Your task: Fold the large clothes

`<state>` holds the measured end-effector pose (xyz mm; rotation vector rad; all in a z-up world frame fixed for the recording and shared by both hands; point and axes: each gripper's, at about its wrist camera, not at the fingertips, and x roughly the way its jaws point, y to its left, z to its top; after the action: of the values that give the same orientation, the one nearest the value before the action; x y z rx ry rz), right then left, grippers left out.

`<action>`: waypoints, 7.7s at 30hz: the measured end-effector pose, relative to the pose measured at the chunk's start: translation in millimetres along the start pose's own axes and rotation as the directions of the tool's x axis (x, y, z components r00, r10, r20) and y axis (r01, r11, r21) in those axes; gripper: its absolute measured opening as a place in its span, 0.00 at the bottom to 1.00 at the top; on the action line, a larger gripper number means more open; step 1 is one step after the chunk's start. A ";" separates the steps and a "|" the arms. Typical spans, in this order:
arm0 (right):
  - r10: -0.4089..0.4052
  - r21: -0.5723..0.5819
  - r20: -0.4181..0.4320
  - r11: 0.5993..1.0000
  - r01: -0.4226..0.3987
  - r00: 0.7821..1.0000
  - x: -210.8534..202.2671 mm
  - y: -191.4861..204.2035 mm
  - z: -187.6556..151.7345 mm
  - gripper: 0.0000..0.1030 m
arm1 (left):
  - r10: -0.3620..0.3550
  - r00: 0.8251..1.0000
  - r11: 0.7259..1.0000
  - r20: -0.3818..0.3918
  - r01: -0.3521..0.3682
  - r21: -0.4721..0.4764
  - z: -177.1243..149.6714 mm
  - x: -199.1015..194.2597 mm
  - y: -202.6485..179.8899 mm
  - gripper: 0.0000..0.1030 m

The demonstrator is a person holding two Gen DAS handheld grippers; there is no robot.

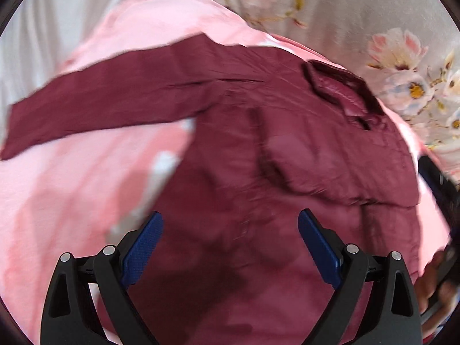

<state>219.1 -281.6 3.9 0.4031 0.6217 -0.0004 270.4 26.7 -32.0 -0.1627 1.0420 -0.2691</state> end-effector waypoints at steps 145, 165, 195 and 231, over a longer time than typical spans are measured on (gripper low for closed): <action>-0.310 0.008 -0.095 0.950 0.312 0.946 -51.2 -79.0 -60.7 0.52 | -0.245 0.959 0.967 0.141 0.231 0.108 63.1 -29.3 -136.3 0.70; -0.249 0.143 -0.161 0.951 0.272 0.955 28.0 -110.2 6.7 0.03 | -0.238 0.971 0.889 0.038 0.233 -0.393 108.6 61.4 57.6 0.60; -0.331 0.062 -0.230 0.933 0.353 0.915 44.9 -146.4 -8.9 0.01 | 0.103 0.994 0.978 0.028 -0.096 -0.183 116.4 93.3 33.8 0.01; -0.288 -0.100 -0.225 0.957 0.272 0.931 100.8 -48.0 -25.1 0.11 | 0.141 0.984 0.941 0.105 -0.166 0.294 52.7 127.2 -132.2 0.09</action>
<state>281.3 -304.7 -89.3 0.2470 0.9104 -0.2062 357.8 -136.9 -76.9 0.1827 0.9139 -0.2740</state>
